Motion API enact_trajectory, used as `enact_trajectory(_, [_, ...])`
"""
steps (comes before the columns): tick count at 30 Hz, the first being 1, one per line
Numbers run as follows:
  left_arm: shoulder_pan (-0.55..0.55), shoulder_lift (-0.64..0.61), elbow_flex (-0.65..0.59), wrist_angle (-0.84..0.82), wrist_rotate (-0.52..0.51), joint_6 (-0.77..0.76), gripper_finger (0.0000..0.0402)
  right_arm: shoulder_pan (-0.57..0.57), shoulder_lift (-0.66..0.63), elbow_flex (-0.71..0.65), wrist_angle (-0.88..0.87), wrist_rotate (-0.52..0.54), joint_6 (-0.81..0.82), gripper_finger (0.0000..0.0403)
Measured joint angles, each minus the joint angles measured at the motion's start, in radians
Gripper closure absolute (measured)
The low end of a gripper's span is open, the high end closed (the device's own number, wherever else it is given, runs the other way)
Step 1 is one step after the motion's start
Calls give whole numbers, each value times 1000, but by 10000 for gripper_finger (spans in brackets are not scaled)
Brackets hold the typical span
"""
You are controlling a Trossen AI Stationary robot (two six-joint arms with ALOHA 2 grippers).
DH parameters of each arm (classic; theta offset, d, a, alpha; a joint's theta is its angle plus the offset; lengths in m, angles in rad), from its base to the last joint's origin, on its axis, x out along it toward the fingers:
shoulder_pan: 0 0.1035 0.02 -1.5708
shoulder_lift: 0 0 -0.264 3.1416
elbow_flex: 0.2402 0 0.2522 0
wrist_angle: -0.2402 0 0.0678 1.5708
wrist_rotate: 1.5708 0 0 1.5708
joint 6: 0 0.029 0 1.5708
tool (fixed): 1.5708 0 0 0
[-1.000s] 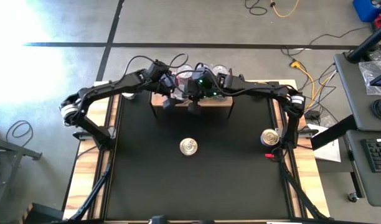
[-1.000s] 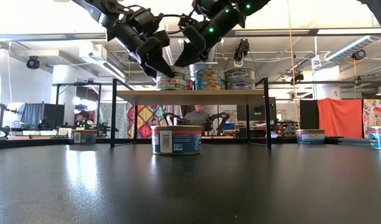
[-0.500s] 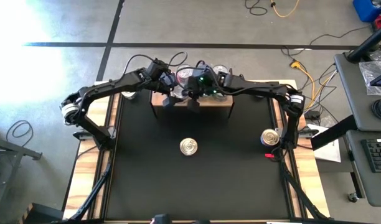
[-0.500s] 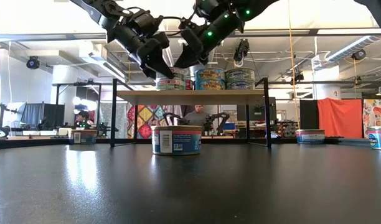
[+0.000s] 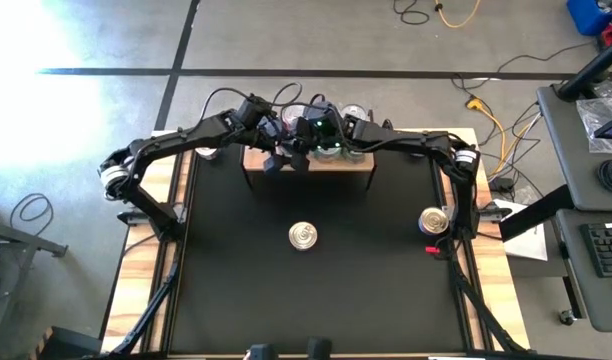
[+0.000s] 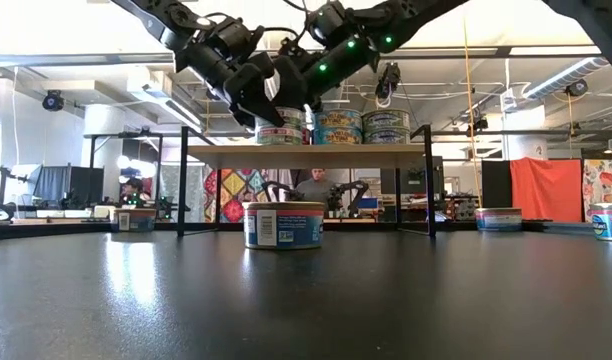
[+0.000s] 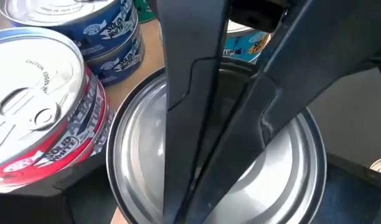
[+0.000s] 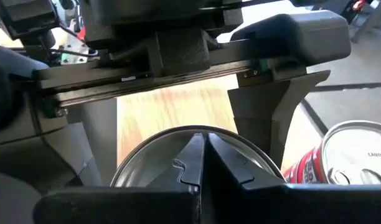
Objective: Stack canned seafood by type on shelf
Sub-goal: Stack the white green tuna can on top of the white green tuna can on the shelf
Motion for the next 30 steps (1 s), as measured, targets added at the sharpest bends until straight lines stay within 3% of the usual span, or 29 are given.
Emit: enact_trajectory(30, [34,-14,5,-89,34,42,1,-15,-5,3,-170,7,-45,390])
